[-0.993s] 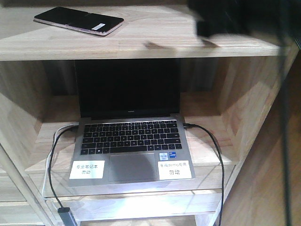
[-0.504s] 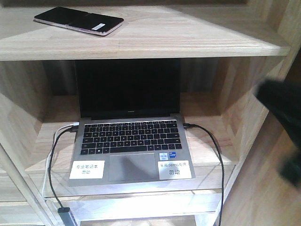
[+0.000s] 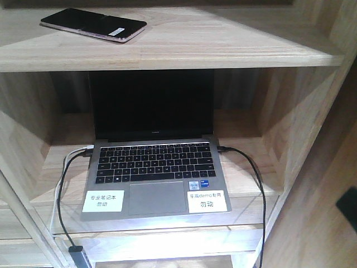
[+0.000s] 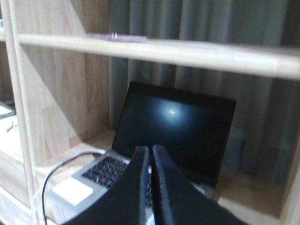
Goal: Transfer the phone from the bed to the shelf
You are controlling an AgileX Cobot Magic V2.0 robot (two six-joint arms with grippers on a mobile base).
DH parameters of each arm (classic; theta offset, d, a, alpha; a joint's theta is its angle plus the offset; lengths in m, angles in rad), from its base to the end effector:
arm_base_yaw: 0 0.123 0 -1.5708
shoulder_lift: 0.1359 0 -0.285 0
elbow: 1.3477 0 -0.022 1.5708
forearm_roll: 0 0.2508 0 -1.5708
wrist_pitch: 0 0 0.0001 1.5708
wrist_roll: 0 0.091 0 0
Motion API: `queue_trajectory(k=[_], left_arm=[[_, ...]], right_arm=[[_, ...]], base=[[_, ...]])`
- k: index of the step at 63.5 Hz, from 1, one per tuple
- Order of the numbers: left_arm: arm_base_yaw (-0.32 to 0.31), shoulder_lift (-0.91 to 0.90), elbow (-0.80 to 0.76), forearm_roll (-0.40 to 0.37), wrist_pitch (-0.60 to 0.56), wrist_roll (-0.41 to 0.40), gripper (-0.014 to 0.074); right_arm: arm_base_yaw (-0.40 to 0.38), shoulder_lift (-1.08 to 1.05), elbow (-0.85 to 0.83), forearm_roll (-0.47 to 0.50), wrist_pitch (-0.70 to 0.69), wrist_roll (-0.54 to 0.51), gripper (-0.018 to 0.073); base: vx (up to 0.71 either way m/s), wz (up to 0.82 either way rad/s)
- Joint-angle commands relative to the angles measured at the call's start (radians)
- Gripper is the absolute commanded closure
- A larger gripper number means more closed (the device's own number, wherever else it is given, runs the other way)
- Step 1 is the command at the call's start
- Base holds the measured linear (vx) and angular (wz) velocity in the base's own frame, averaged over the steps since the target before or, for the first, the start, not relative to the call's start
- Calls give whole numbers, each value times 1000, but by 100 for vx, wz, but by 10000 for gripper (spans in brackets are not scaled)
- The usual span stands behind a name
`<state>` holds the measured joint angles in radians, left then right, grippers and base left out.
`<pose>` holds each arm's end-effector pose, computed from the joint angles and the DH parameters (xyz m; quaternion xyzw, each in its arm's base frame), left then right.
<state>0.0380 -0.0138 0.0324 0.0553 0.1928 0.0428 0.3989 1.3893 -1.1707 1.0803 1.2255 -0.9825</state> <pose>0.0560 0.0031 0.1855 0.0186 0.7493 0.0486 0.6602 0.2136 0.1720 0.3526 -0.4497 0.7346 0.4523 0.2314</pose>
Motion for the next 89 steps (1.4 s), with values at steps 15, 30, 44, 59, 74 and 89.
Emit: queue_trajectory(k=[15, 30, 44, 59, 74, 89], left_arm=[[0, -11, -26, -5, -71, -4, 596], [0, -11, -26, -5, -71, -4, 596], [0, -11, -26, -5, -71, -4, 596], [0, -11, -26, -5, -71, -4, 596], [0, -11, -26, -5, -71, -4, 596], [0, -11, -26, -5, -71, -4, 596]], right_arm=[[0, -35, -26, 87, 64, -8, 560], [0, -35, -26, 87, 64, -8, 560], [0, -35, -26, 87, 64, -8, 560], [0, -35, -26, 87, 64, -8, 560], [0, -35, -26, 87, 64, -8, 560], [0, -35, -26, 87, 64, -8, 560]], base=[[0, 0], [0, 0], [0, 0], [0, 0], [0, 0], [0, 0]])
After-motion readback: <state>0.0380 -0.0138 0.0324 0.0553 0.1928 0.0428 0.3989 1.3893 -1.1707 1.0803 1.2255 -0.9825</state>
